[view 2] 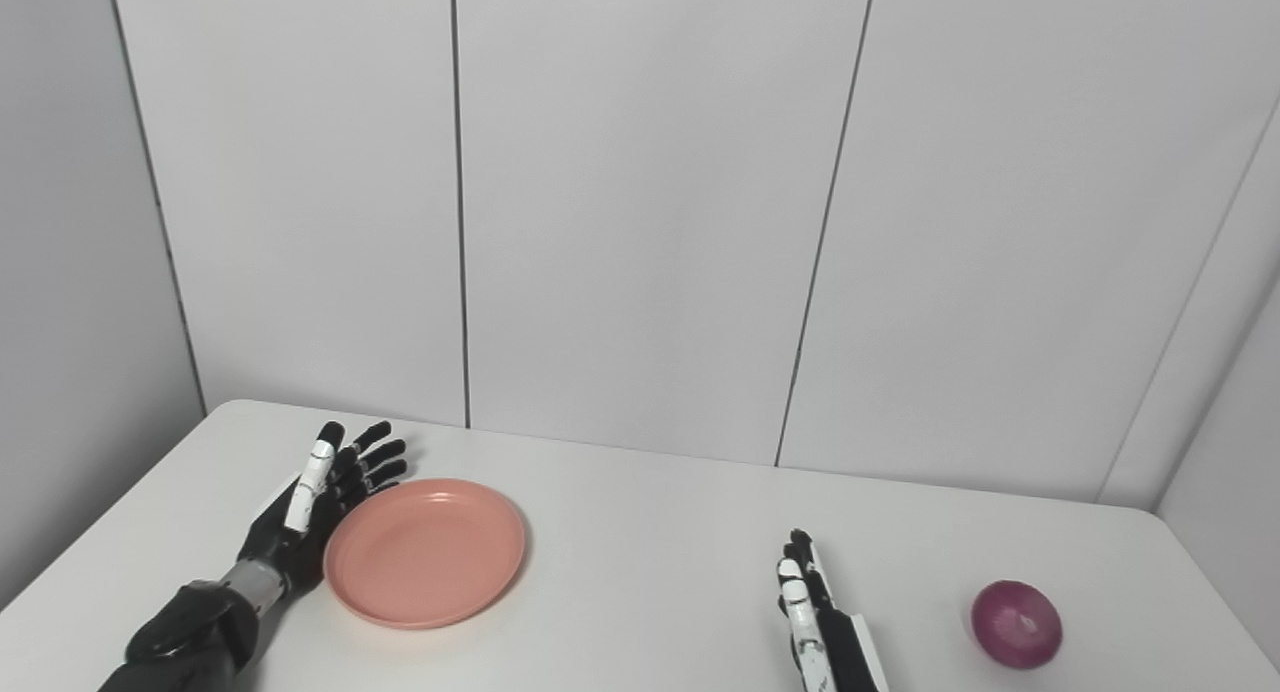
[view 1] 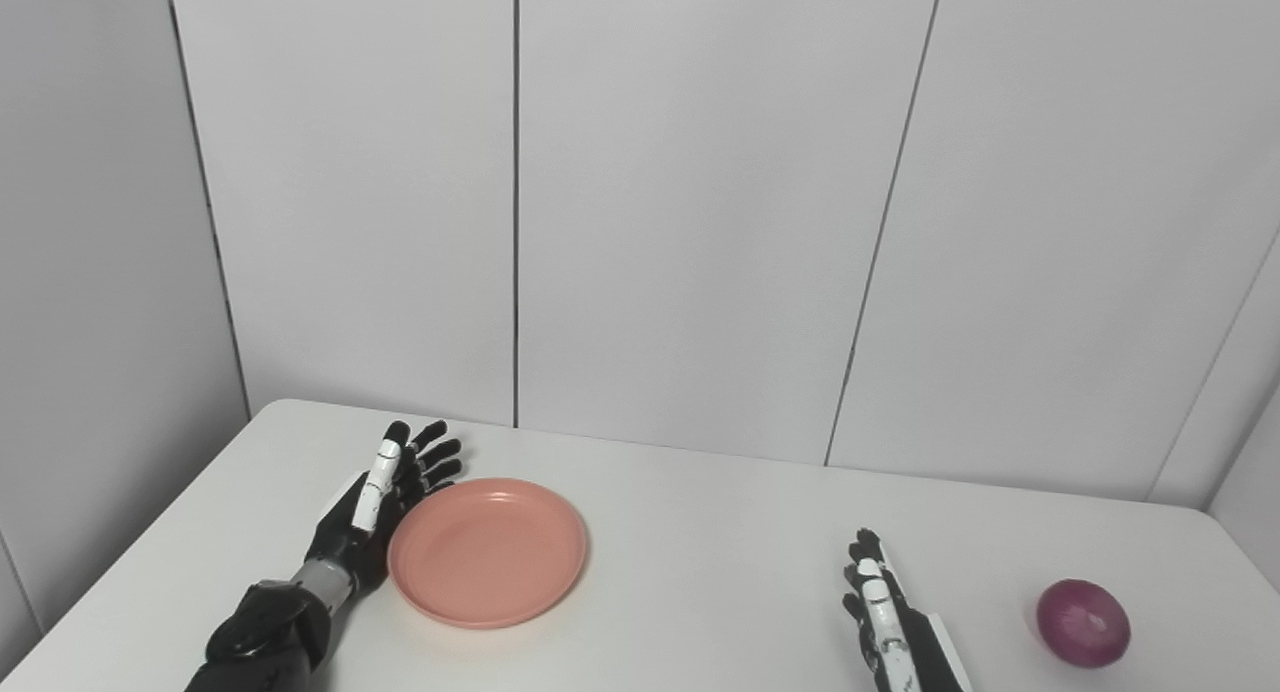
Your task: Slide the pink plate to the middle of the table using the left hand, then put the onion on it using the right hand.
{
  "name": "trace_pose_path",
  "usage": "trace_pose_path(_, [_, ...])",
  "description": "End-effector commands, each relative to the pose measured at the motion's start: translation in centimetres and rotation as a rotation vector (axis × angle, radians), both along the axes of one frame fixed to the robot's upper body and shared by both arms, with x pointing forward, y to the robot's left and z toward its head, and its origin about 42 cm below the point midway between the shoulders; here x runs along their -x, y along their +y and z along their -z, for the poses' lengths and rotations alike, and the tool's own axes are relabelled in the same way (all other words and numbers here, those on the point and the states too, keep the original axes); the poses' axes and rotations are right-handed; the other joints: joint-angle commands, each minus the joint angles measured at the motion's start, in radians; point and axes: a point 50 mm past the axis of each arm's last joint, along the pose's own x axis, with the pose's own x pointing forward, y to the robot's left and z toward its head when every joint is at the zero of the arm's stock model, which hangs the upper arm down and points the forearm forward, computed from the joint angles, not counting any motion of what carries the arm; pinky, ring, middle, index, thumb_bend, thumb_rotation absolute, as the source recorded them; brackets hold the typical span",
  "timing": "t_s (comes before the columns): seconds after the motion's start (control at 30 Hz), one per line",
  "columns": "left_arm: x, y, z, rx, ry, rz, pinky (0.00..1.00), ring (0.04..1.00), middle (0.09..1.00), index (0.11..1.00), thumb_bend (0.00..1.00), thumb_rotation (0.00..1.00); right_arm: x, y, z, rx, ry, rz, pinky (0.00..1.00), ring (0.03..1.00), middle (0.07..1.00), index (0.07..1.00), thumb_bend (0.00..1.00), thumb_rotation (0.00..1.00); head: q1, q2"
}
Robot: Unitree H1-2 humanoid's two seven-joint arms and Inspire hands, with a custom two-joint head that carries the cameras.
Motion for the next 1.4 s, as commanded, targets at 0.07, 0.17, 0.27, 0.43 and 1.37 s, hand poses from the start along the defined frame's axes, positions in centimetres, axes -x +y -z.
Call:
trace_pose_path(0.07, [-0.5,-0.9,-0.1,0.001,0.009,0.055,0.93,0.931,0.928,0.925,0.74,1.00,-1.5,1.2,-2.6,-0.017,-0.125,-0.006,1.00,0.999,1.000,1.000,0.61,1.00,-0.038,0.006])
trace_pose_path(0.17, [-0.4,-1.3,0.2,0.003,0.014,0.068,0.94,0.936,0.933,0.928,0.75,1.00,-1.7,1.7,-2.5,-0.031,-0.118,-0.007,1.00,1.000,1.000,1.000,0.64,0.99,-0.065,0.008])
trace_pose_path(0.27, [0.0,-1.8,0.6,0.012,0.009,0.080,0.94,0.943,0.940,0.933,0.74,1.00,-1.8,2.2,-2.4,-0.031,-0.118,-0.008,1.00,1.000,1.000,1.000,0.63,1.00,-0.094,0.005])
trace_pose_path(0.43, [1.0,-2.3,1.7,0.021,-0.005,0.097,0.96,0.953,0.954,0.947,0.75,1.00,-2.0,2.7,-2.2,-0.013,-0.121,-0.004,1.00,0.999,1.000,1.000,0.62,1.00,-0.106,0.000])
trace_pose_path(1.37, [3.5,-9.1,0.6,0.015,-0.011,0.145,0.95,0.951,0.951,0.954,0.74,1.00,-2.3,1.9,-2.7,-0.025,-0.119,-0.014,1.00,1.000,1.000,1.000,0.65,1.00,-0.094,0.012])
